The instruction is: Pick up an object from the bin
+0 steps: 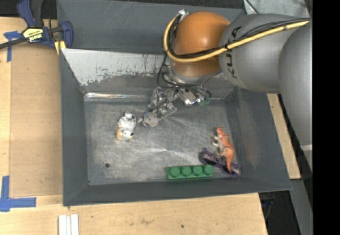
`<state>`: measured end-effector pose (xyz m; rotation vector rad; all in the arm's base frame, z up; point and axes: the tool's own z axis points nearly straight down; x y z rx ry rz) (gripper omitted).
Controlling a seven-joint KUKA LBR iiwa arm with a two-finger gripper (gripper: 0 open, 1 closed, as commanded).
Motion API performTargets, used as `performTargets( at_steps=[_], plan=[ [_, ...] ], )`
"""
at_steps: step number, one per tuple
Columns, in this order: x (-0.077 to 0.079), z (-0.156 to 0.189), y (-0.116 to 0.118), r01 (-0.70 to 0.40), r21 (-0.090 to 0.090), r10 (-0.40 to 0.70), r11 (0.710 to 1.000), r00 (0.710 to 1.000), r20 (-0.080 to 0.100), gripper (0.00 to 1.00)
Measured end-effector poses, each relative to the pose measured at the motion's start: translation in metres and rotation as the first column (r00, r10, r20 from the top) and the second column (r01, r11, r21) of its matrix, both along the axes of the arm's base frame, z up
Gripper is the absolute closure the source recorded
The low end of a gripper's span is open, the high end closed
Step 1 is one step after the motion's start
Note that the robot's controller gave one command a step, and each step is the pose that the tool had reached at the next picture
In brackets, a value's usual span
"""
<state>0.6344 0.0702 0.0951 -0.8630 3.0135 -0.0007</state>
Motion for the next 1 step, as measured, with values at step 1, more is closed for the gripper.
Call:
performTargets(
  at_steps=[1],
  plan=[
    [0.0052, 0.0398, -0.0005, 0.035, 0.001, -0.035, 0.999, 0.999, 0.002, 1.00]
  ],
)
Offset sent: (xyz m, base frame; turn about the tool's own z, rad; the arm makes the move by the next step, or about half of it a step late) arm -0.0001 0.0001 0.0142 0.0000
